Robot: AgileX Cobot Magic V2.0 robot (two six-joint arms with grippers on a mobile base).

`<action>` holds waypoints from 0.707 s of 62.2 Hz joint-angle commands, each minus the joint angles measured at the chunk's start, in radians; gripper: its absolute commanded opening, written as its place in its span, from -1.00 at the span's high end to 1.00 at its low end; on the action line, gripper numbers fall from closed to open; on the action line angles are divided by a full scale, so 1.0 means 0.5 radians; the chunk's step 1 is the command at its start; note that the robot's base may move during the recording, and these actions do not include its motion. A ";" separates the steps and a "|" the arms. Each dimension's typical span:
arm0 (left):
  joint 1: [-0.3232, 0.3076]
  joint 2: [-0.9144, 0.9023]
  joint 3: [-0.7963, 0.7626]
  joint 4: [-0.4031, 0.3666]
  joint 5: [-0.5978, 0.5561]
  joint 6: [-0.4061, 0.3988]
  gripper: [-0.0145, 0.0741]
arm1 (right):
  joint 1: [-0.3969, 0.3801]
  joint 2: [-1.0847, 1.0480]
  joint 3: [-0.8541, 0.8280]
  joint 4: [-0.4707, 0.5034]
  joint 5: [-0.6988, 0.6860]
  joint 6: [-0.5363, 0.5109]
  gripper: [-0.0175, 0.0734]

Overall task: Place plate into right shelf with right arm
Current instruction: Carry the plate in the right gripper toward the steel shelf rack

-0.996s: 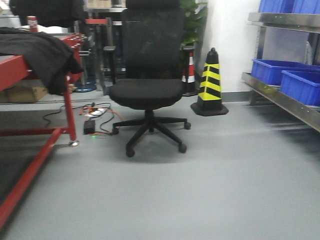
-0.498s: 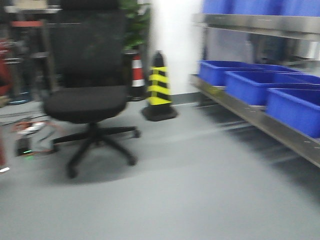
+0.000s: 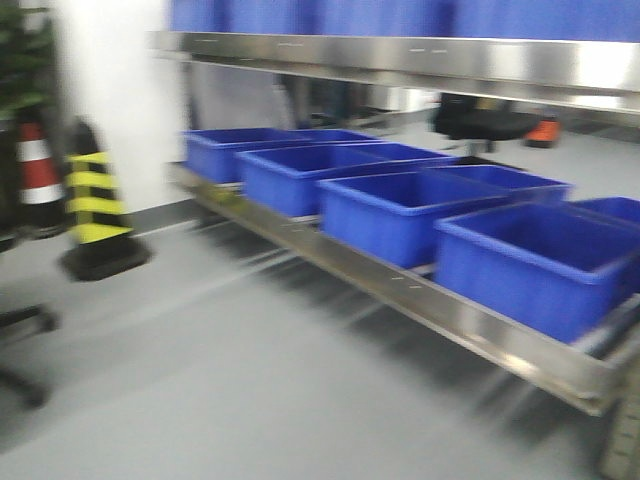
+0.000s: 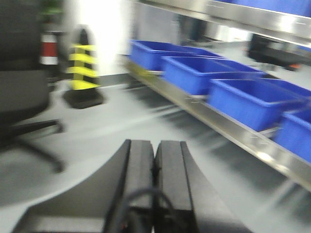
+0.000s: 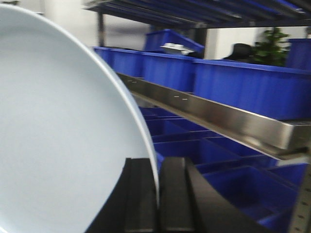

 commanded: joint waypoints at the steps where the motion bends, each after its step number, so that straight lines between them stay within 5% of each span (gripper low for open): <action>1: -0.004 -0.020 0.021 -0.016 -0.180 -0.014 0.96 | -0.011 0.015 -0.057 0.008 -0.199 -0.009 0.49; 44: -0.004 -0.020 0.021 -0.016 -0.180 -0.014 0.96 | -0.011 0.015 -0.057 0.008 -0.199 -0.009 0.49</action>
